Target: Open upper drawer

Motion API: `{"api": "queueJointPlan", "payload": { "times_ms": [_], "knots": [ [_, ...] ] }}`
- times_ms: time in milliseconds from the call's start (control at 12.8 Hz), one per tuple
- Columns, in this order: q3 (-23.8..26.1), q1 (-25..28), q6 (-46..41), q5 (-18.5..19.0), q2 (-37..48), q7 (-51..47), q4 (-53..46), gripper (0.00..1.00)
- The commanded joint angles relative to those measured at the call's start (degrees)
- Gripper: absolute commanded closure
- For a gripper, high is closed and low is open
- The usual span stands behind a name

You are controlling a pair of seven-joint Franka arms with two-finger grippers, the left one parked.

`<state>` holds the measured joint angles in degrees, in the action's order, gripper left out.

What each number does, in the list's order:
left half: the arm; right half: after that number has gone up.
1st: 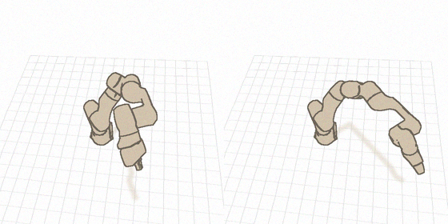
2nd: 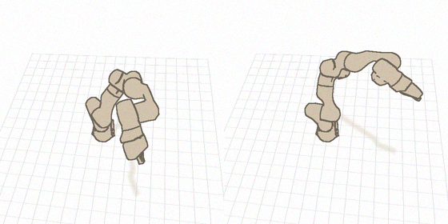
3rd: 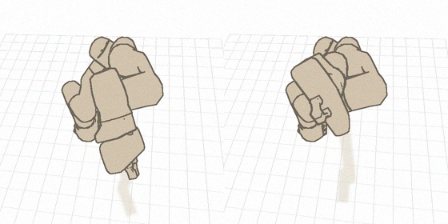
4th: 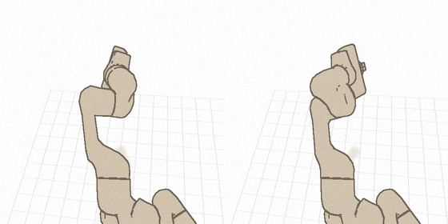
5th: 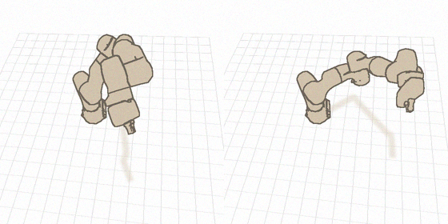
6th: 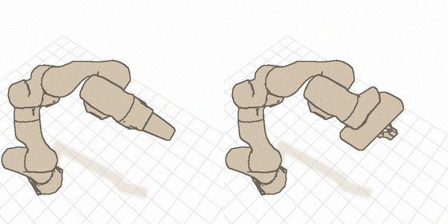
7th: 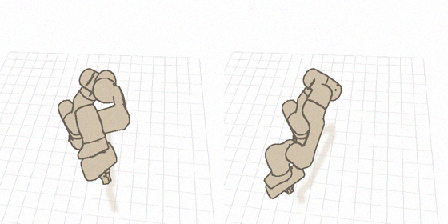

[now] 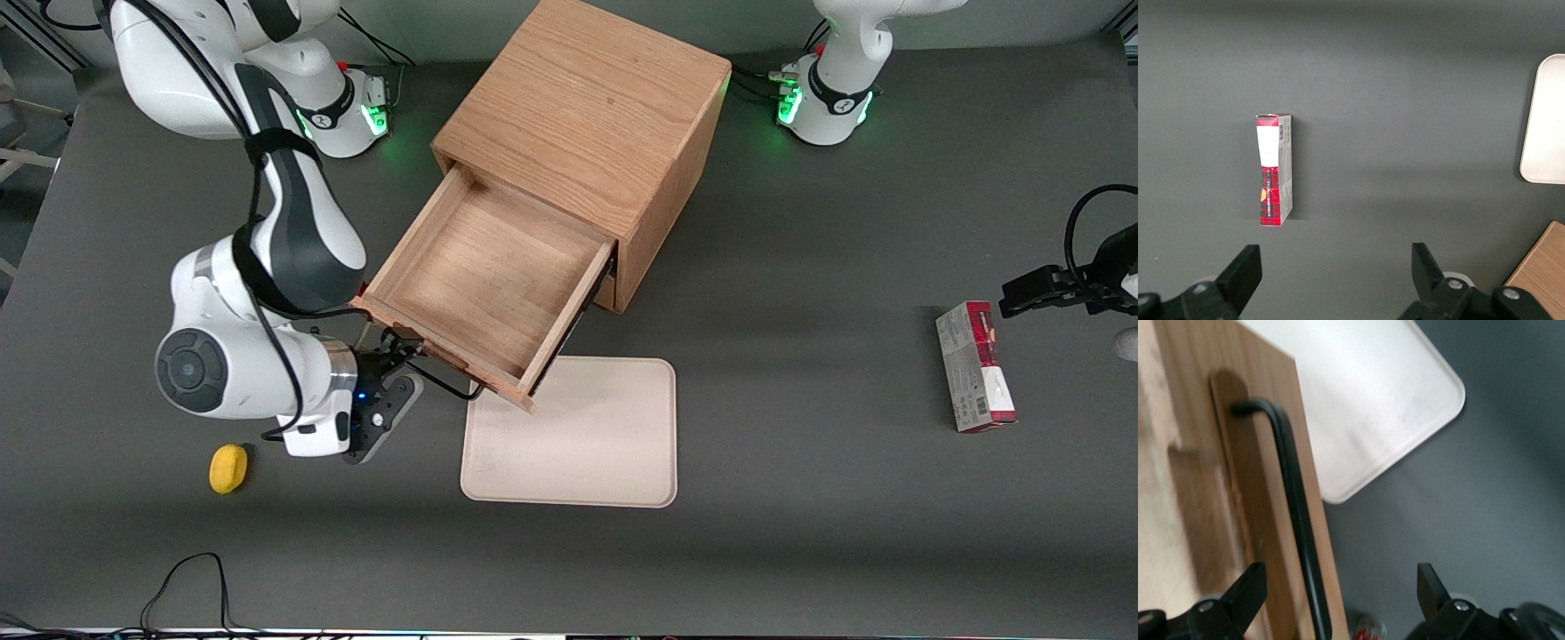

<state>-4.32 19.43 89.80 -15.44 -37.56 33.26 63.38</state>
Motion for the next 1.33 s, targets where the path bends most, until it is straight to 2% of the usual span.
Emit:
{"api": "queueJointPlan", "payload": {
  "times_ms": [0,78,312,469,625,703,781,859,1250],
  "knots": [
    [0.10,-3.60,-3.84,0.14,3.61,2.06,-1.25,0.00],
    [0.01,-3.96,-4.27,0.84,7.11,2.50,0.93,0.00],
    [-5.60,-3.70,-3.32,2.43,17.04,3.47,11.90,0.00],
    [-9.20,-2.91,2.98,3.22,25.29,1.29,23.21,0.00],
    [-9.40,-0.46,11.68,12.40,35.66,-11.56,37.79,0.00],
    [-9.40,0.69,14.33,14.36,39.63,-20.34,43.17,0.00],
    [-9.66,0.70,14.53,14.30,42.37,-27.31,46.27,0.00],
    [-9.75,0.61,11.66,14.30,43.09,-30.68,46.39,0.00],
    [-11.59,0.61,6.89,14.21,45.20,-30.98,42.44,0.00]
  ]
}}
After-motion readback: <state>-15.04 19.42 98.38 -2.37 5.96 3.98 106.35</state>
